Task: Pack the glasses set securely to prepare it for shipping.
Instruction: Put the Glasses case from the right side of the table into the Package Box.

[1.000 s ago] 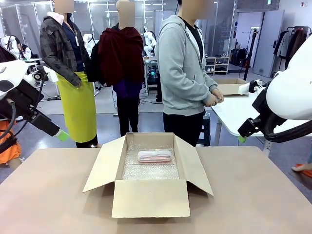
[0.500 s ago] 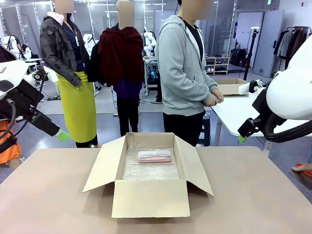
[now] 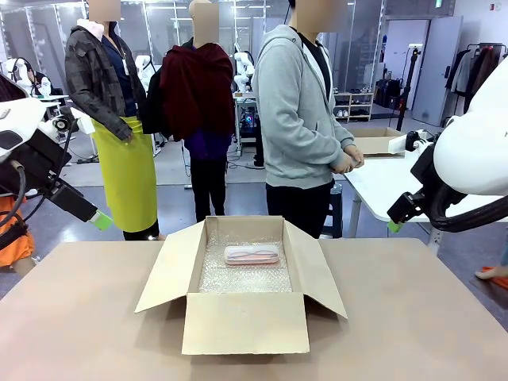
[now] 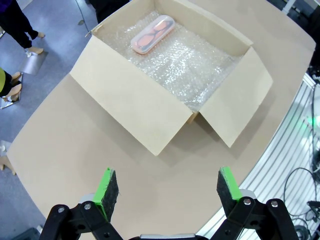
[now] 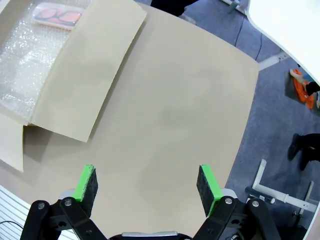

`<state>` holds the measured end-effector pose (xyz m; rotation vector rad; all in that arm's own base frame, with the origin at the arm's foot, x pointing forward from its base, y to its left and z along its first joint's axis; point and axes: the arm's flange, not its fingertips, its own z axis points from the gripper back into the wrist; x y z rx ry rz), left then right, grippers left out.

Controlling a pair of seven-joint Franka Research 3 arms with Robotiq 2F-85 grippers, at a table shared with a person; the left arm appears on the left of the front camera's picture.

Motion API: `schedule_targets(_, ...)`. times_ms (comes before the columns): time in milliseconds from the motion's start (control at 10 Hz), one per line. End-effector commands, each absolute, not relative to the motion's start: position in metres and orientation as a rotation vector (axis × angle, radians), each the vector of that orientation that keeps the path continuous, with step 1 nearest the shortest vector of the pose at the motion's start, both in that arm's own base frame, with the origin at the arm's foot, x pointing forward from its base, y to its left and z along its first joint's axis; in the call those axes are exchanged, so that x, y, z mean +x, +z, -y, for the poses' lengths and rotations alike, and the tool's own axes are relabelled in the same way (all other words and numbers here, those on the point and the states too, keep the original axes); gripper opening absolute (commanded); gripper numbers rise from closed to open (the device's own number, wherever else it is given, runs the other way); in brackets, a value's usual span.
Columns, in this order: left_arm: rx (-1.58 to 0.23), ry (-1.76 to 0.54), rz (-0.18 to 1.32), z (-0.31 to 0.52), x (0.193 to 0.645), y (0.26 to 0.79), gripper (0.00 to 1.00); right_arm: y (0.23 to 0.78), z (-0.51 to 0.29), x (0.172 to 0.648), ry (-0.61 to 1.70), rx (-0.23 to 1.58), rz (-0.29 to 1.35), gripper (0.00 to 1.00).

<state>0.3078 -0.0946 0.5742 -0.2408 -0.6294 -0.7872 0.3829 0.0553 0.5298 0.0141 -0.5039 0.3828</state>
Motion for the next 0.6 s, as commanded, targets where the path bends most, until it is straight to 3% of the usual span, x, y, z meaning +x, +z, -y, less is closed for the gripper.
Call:
schedule_targets(0, -0.247, -0.797, 0.649, 0.0933, 0.3083, 0.5739, 1.0, 0.5307, -0.0546, 0.3846, 0.392, 0.011, 0.505, 1.0)
schedule_targets(500, -0.247, -0.797, 0.649, 0.0933, 0.3083, 0.5739, 1.0, 0.5307, -0.0546, 0.3846, 0.392, 0.011, 0.505, 1.0)
